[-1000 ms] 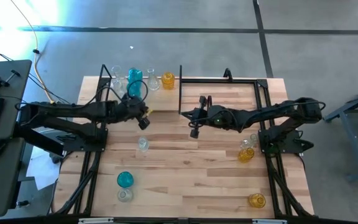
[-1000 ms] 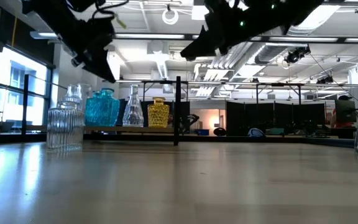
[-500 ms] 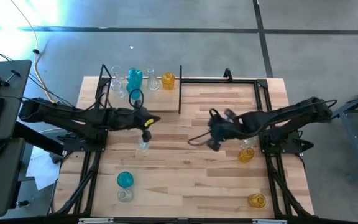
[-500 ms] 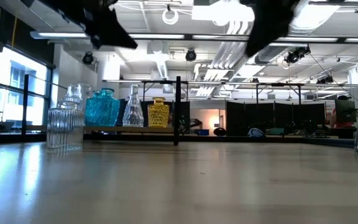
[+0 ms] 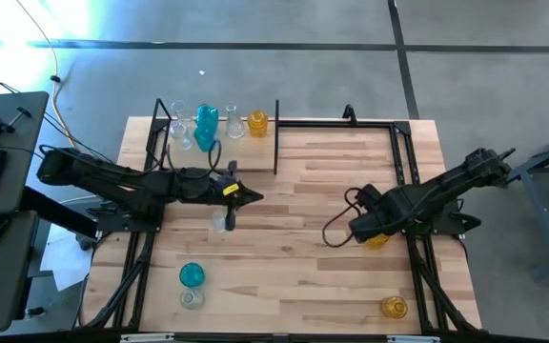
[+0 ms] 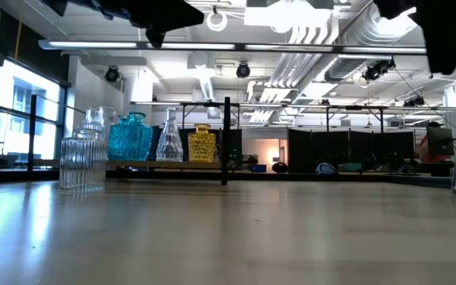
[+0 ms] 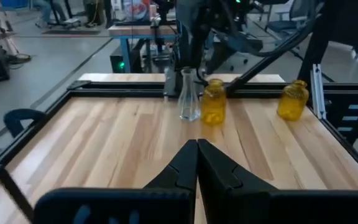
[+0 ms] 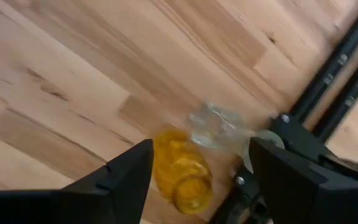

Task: Sort vases onto shelf
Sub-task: Put the transparent vase on the shelf aligned with the other transparent vase

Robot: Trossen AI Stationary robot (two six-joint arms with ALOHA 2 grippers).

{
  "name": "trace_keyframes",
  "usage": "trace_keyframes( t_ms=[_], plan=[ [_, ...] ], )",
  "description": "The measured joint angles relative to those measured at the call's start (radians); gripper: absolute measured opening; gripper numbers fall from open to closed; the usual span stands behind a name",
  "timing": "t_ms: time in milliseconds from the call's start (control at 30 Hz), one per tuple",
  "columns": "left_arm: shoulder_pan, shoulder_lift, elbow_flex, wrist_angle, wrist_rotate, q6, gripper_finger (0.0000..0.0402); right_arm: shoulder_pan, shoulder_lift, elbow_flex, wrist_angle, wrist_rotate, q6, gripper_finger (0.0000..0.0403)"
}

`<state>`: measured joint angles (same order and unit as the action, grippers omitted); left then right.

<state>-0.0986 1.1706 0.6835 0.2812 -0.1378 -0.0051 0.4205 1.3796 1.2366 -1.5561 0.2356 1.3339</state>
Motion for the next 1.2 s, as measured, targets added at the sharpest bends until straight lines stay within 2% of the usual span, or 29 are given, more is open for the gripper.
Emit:
trace_keyframes(
  t_ms=[233, 400, 600, 833, 933, 1100, 1200],
  plan=[
    [0.0, 0.047, 0.0, 0.034, 0.008, -0.007, 0.0, 0.035, -0.081, -0.112, -0.013, -0.029, 0.117, 0.0255],
    [-0.004, 0.084, 0.0, 0.116, 0.067, -0.031, 0.0, 0.055, -0.185, -0.229, -0.012, -0.035, 0.213, 0.0255],
    [-0.014, 0.142, 0.0, 0.224, 0.083, -0.019, 0.0, 0.065, -0.266, -0.344, 0.097, -0.022, 0.238, 0.0255],
    [-0.009, 0.15, 0.0, 0.264, 0.081, -0.008, 0.0, 0.064, -0.273, -0.422, 0.139, 0.005, 0.24, 0.0252],
    [-0.006, 0.15, -0.021, 0.312, 0.081, -0.005, 0.0, 0.064, -0.273, -0.428, 0.154, 0.042, 0.245, 0.0237],
    [0.005, 0.148, -0.189, 0.618, 0.084, -0.041, 0.0, 0.064, -0.273, -0.428, 0.168, 0.114, 0.243, 0.0184],
    [0.016, 0.119, -0.275, 0.73, 0.085, -0.072, 0.0, 0.064, -0.273, -0.428, 0.185, 0.122, 0.23, 0.0146]
  ],
)
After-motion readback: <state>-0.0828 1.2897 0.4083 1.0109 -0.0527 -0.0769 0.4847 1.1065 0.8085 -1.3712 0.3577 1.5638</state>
